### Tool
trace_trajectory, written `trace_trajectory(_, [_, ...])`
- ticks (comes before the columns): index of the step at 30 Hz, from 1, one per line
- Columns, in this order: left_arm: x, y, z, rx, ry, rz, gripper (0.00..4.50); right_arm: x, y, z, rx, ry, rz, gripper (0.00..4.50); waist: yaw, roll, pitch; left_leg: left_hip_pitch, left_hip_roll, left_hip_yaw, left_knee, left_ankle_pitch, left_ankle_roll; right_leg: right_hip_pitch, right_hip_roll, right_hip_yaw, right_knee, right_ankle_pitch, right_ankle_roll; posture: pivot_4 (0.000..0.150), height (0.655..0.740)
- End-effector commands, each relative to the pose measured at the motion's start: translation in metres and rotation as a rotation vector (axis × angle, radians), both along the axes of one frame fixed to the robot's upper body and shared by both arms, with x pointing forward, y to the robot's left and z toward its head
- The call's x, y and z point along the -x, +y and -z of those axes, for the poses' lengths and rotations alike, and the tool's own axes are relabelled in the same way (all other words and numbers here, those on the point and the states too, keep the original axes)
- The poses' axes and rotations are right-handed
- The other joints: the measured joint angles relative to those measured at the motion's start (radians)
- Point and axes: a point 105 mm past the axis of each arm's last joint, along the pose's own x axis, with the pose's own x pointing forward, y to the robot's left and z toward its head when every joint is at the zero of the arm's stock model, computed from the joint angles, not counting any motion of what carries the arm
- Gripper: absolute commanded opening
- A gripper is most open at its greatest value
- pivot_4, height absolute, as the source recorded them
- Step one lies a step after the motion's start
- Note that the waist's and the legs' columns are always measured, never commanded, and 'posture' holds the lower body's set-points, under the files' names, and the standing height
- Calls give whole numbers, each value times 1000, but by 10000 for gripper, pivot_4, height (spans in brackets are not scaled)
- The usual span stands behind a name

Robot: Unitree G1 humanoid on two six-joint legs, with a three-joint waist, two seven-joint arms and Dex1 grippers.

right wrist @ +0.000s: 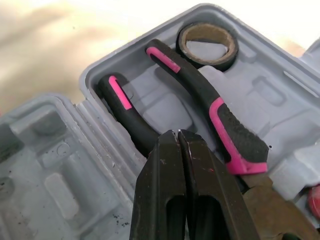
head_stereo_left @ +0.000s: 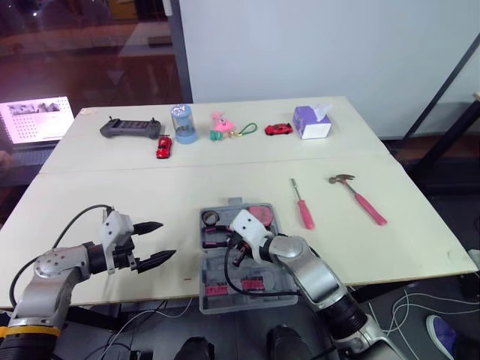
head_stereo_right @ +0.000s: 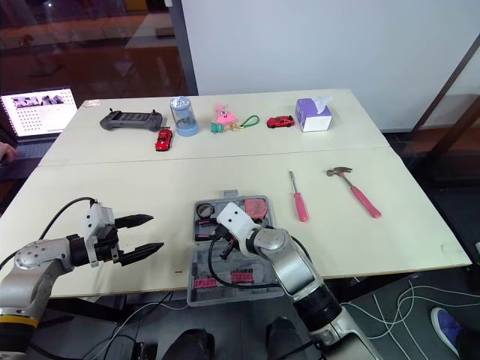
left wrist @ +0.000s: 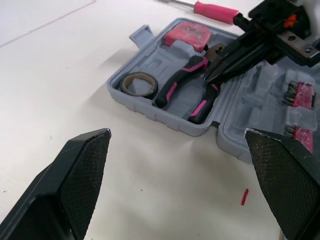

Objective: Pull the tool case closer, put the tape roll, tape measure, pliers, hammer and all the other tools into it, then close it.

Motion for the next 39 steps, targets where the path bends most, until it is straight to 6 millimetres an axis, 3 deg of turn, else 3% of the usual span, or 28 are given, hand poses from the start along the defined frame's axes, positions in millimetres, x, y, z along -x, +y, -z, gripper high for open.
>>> trace_trajectory(1, [0,1,-12,-5,-40,12,45000,27,-31,64,158,287,82,645,7,0,-7,2,0,0,0,-1,1,3,0,0,-1,0,0,1500,7400])
trace_trajectory(5, [-1,0,-13,-6,-42,13,45000,30,-31,70,165,324,103,645,17,4,-14,21,0,0,-10,-3,6,23,0,-2,-14,-1,0,1500,7400])
trace_trajectory(8, [-1,0,-13,-7,-44,14,45000,21,-23,59,114,271,90,645,19,2,-17,31,0,0,-14,-4,6,32,0,-2,-17,-1,1,1500,7400])
trace_trajectory(10, [-2,0,-13,-8,-45,14,45000,13,-13,42,45,197,64,645,17,1,-17,30,1,0,-14,-4,6,31,1,-2,-17,-1,1,1500,7400])
trace_trajectory(14, [-2,-1,-13,-7,-46,17,45000,-8,4,-15,-173,-23,36,645,10,2,-15,29,1,0,-14,-4,6,29,1,-1,-17,-1,1,1500,7400])
trace_trajectory(18, [-3,-2,-13,-6,-44,21,45000,-16,5,-37,-240,-107,53,645,3,4,-13,23,1,0,-14,-3,5,22,1,-1,-15,-1,1,1500,7400])
trace_trajectory(24, [-3,-2,-13,-5,-45,23,45000,-23,3,-29,-187,-108,73,645,2,4,-12,13,1,0,-14,-1,1,12,1,0,-14,0,0,1500,7400])
trace_trajectory(35, [-1,-2,-13,-10,-48,24,45000,-15,-12,22,11,71,116,645,1,5,-12,14,1,0,-14,-1,1,13,1,0,-14,0,0,1500,7400])
trace_trajectory(39, [1,-2,-12,-18,-43,34,45000,-7,-13,30,41,138,108,645,2,4,-13,14,1,0,-14,-1,1,14,1,0,-14,0,0,1500,7400])
